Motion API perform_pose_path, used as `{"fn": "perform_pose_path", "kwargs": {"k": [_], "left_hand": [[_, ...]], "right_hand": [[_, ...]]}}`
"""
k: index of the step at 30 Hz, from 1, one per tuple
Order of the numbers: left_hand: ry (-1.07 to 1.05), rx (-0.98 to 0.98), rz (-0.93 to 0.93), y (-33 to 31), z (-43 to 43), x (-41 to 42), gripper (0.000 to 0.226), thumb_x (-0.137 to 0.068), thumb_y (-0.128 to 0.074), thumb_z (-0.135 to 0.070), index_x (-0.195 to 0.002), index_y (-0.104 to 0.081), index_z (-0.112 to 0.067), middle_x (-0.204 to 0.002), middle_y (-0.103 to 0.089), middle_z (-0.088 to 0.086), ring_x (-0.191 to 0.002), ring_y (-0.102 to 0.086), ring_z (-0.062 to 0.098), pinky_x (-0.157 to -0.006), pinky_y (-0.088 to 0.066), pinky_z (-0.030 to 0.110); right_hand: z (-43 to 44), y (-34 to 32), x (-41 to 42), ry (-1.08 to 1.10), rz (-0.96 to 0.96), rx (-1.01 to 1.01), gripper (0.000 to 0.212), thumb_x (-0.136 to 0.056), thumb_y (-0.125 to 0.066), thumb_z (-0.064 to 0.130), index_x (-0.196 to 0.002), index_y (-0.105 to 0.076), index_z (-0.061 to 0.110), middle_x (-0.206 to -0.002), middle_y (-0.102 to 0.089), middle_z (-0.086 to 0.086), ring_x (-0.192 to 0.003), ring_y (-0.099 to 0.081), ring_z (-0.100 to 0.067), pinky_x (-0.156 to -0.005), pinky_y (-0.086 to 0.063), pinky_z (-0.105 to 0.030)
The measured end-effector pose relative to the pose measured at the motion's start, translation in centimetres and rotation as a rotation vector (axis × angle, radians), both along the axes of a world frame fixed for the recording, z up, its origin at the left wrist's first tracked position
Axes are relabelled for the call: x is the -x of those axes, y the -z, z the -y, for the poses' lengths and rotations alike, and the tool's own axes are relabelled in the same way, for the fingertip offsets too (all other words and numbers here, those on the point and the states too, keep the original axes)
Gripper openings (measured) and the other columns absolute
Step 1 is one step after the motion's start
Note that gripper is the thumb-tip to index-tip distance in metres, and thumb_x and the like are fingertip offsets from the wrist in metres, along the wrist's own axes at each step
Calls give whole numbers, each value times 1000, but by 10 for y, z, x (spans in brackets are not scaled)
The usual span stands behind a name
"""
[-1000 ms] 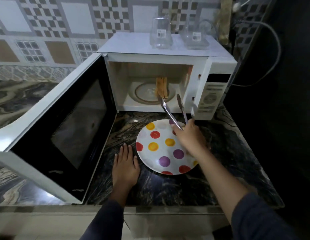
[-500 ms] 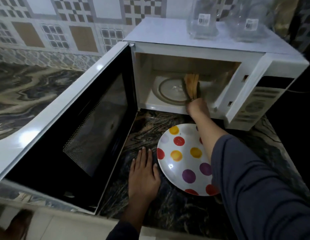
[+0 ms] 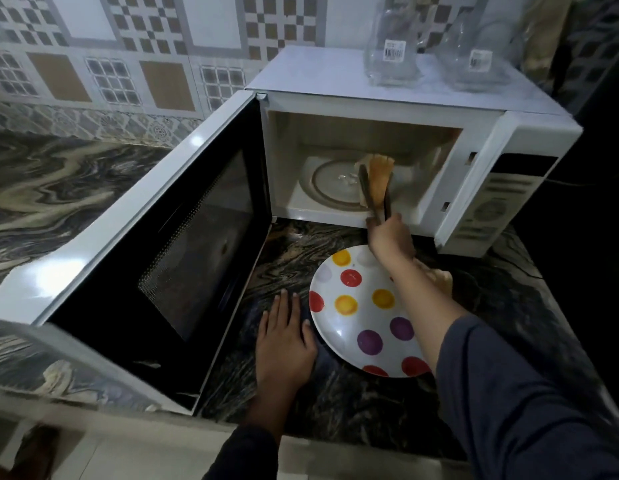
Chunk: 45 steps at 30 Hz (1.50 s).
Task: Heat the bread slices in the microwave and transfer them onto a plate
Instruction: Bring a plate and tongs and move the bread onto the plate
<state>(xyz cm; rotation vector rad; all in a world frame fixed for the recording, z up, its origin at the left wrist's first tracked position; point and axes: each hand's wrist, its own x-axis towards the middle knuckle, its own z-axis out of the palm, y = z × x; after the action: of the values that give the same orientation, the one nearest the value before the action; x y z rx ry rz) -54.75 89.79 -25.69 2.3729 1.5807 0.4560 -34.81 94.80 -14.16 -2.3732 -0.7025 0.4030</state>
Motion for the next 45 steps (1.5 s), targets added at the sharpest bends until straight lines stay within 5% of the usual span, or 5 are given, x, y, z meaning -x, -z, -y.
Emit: {"fn": "perform_pose_path", "kwargs": {"k": [7,15,35,40,45], "left_hand": [[9,24,-35,-6,3,1,83,-74,6,-47,-148,-18,-18,-157,-15,1,-145,-9,12,-117,-3,30],[68,60,-98,-13,6,5,71,-83,-7,-39,-147,-15,-12,-157,-12,6,-146,-7,16,-118,-3,32],[111,69,-91,-10,34,18,52,-100,-21,-29,-148,-11,-10,-158,-6,7,-146,-2,17,-118,0,32],[41,219,9,-17,37,10,55,-96,-36,-30,-147,-20,-14,-158,-7,4,-146,-2,19,-117,-3,36],[-52,364,319,-27,50,0,44,-97,-37,-25,-138,-40,-9,-153,-26,10,-142,-21,24,-116,-17,37]], "right_hand": [[84,5,39,-63,13,-46,47,-94,-44,41,-127,-40,6,-125,-57,-15,-109,-56,-36,-78,-43,-37],[171,32,80,-183,110,177,46,-95,-39,44,-130,-34,14,-122,-58,-13,-108,-58,-33,-75,-41,-35],[205,45,76,-25,-17,182,45,-94,-46,42,-120,-40,7,-120,-58,-17,-104,-59,-36,-69,-41,-35],[218,45,81,-48,-14,202,60,-90,-49,50,-130,-35,8,-124,-57,-16,-109,-57,-35,-73,-41,-36],[254,56,88,-94,5,163,53,-87,-50,52,-114,-39,8,-113,-61,-16,-98,-61,-34,-68,-46,-36]]}}
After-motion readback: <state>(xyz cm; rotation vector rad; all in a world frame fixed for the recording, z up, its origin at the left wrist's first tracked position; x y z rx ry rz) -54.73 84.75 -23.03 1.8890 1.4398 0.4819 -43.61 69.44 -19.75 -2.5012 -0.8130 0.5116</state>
